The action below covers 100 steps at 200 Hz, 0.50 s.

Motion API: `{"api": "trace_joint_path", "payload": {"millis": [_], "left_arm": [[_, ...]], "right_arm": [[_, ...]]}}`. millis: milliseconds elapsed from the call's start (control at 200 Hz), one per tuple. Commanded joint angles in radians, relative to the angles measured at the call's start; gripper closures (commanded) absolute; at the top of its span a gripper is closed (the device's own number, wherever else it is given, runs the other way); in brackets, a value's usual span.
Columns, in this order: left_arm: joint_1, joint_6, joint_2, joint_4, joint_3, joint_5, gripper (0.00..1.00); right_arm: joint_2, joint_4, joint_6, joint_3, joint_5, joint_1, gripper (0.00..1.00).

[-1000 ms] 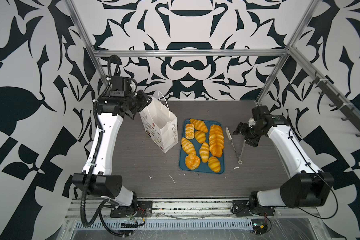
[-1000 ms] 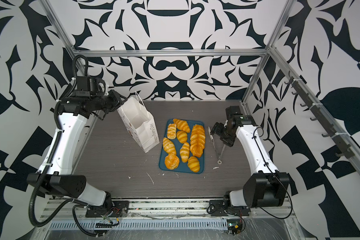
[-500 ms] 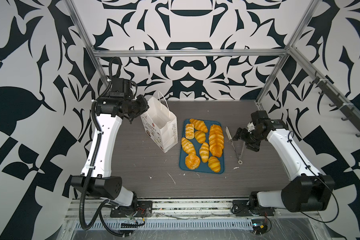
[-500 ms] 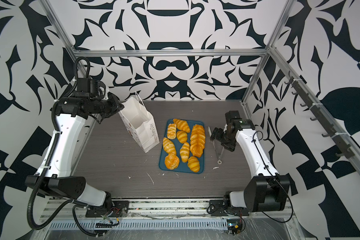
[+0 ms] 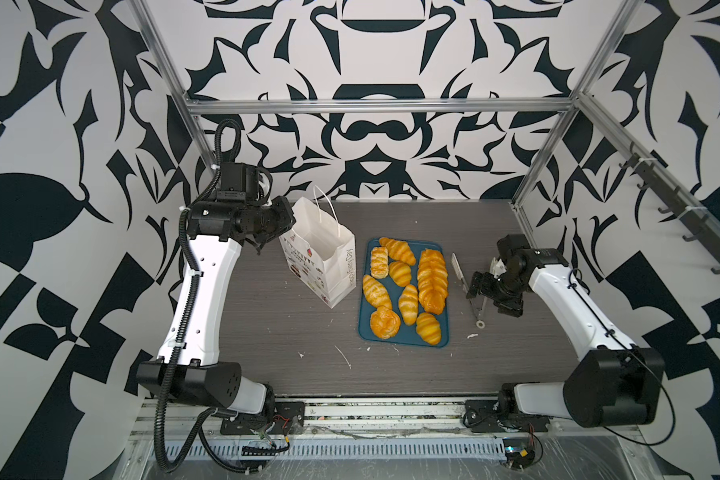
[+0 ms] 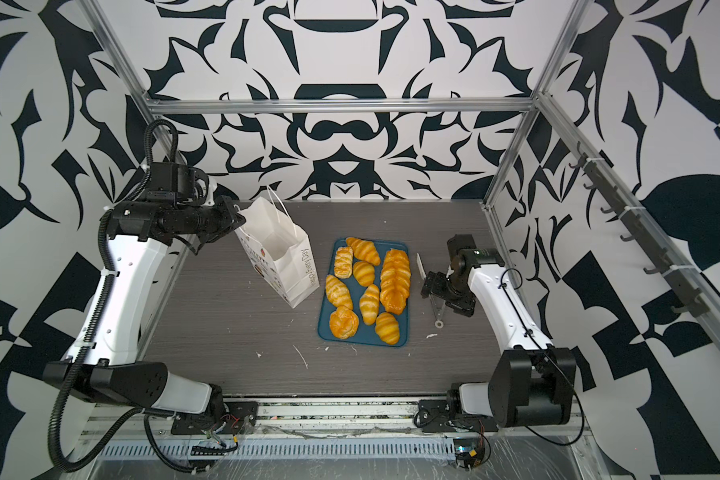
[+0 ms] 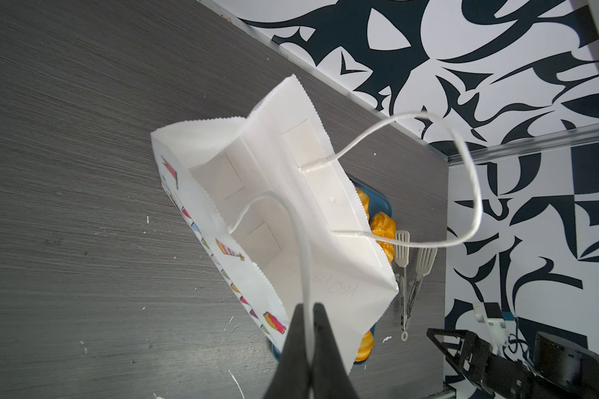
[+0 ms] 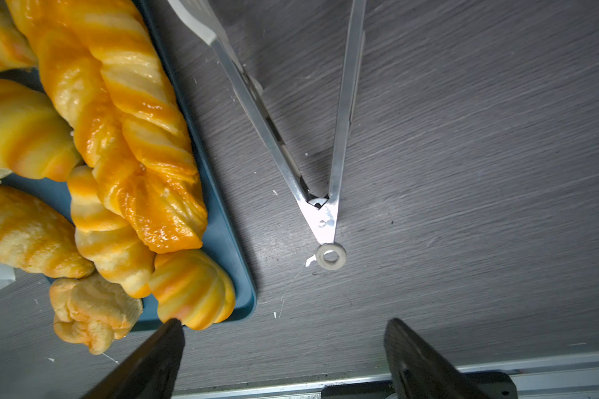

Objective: Place the fake bread into the paper bag
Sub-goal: 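Lower the right gripper onto the silver tongs and grasp them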

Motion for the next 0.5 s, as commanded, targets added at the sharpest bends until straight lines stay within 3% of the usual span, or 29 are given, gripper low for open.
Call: {"api": "trace_joint_path", "payload": {"millis": [0, 495], "left_arm": [[0.011, 0.005, -0.028, -0.02, -0.026, 0.03, 1.0], [0.017, 0.011, -0.01, -0.058, 0.001, 0.051, 1.0]], "right_arm": [[0.044, 0.023, -0.041, 0.006, 0.046, -0.002, 0.05], [0.266, 0.087, -0.138, 0.101, 0.082, -0.014, 0.06]]}}
